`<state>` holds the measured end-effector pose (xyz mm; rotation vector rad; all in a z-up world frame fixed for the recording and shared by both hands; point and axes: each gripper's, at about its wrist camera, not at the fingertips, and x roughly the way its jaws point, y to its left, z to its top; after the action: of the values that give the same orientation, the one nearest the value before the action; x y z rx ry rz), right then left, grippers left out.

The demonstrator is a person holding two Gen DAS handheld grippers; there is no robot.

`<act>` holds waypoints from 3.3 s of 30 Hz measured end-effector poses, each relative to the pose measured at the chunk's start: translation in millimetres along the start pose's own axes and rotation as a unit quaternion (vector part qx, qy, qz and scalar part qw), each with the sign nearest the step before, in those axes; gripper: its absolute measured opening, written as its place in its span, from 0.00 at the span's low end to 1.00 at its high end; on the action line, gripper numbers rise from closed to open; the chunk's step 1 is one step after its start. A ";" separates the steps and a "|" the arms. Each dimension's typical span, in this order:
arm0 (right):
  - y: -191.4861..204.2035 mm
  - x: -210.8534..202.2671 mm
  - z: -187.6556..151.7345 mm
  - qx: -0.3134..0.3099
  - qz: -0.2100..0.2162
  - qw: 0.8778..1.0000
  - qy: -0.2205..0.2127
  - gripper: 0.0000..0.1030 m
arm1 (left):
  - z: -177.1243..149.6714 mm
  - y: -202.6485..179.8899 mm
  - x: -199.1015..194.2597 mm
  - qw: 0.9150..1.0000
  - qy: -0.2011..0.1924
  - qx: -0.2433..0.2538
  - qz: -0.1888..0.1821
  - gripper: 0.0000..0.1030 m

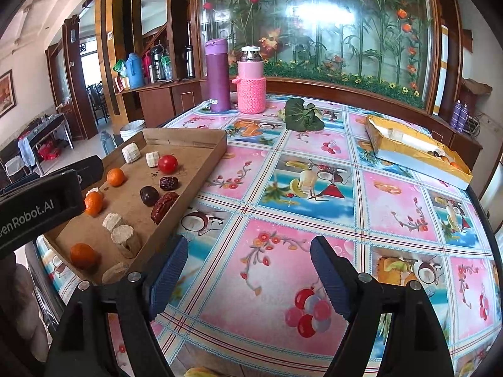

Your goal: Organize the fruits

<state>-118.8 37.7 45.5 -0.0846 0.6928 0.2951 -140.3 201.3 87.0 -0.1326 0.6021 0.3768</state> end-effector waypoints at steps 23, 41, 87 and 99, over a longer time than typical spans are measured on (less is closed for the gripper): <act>4.9 4.9 -3.7 -0.003 0.000 1.000 0.009 0.83 | -6.6 -1.2 8.7 1.000 0.023 0.007 -0.009 1.00; 7.2 6.8 -6.0 -0.005 0.001 1.000 0.011 0.83 | -12.6 -0.6 14.1 0.999 0.040 0.008 -0.017 1.00; 12.5 9.0 -10.7 -0.015 -0.001 1.000 0.015 0.84 | -20.6 -2.7 19.3 0.998 0.054 0.000 -0.025 1.00; 22.2 -4.1 -4.9 -0.040 0.008 0.999 -0.001 0.85 | -22.1 -8.5 -1.7 0.999 0.039 0.002 -0.023 1.00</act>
<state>-131.3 57.0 44.9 -0.1544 0.6801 0.3370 -150.0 187.9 69.9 -0.1581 0.6755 0.3281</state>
